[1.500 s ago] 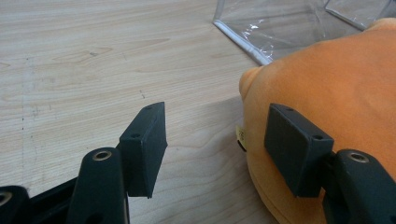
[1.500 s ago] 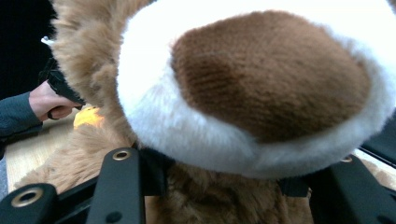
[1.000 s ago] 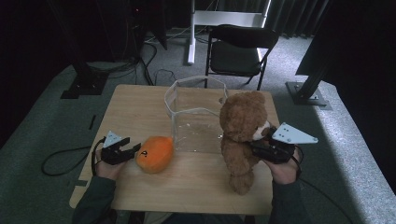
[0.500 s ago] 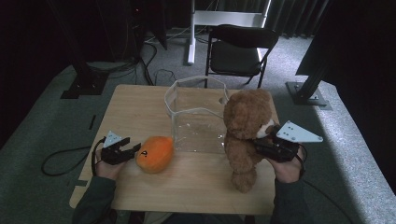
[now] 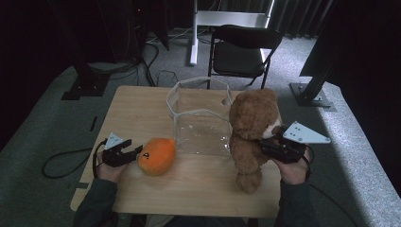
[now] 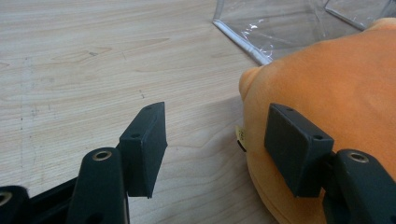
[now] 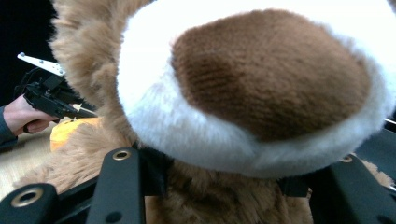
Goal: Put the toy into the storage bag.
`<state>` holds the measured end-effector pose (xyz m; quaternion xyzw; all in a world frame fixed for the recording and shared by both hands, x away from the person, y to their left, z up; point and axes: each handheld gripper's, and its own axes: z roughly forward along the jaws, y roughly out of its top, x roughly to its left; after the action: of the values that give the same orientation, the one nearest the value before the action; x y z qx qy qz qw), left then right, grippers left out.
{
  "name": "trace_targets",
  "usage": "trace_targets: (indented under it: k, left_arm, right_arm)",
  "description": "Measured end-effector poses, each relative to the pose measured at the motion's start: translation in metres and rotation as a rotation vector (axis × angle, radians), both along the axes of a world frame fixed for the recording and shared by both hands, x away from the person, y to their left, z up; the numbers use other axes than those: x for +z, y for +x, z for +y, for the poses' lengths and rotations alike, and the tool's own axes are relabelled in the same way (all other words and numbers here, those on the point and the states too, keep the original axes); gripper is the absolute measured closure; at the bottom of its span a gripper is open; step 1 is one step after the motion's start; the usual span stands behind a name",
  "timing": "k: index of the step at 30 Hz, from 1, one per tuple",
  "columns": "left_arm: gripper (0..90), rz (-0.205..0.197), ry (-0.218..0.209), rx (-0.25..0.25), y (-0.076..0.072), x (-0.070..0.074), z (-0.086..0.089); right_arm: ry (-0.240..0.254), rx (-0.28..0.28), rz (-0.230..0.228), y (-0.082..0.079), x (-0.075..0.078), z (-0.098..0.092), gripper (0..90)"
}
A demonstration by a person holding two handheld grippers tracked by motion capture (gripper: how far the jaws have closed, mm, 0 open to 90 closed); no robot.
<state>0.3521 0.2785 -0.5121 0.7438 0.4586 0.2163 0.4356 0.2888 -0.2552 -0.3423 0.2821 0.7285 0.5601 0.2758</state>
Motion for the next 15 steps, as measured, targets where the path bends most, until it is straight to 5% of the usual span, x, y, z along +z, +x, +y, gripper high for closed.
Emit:
trace_targets:
  k: [15]
  left_arm:
    - [39.6,-0.001,0.003,0.0,0.0,0.0,-0.0001]
  right_arm:
    - [-0.004,-0.016,-0.011,-0.0009,0.0052,-0.0059,47.0]
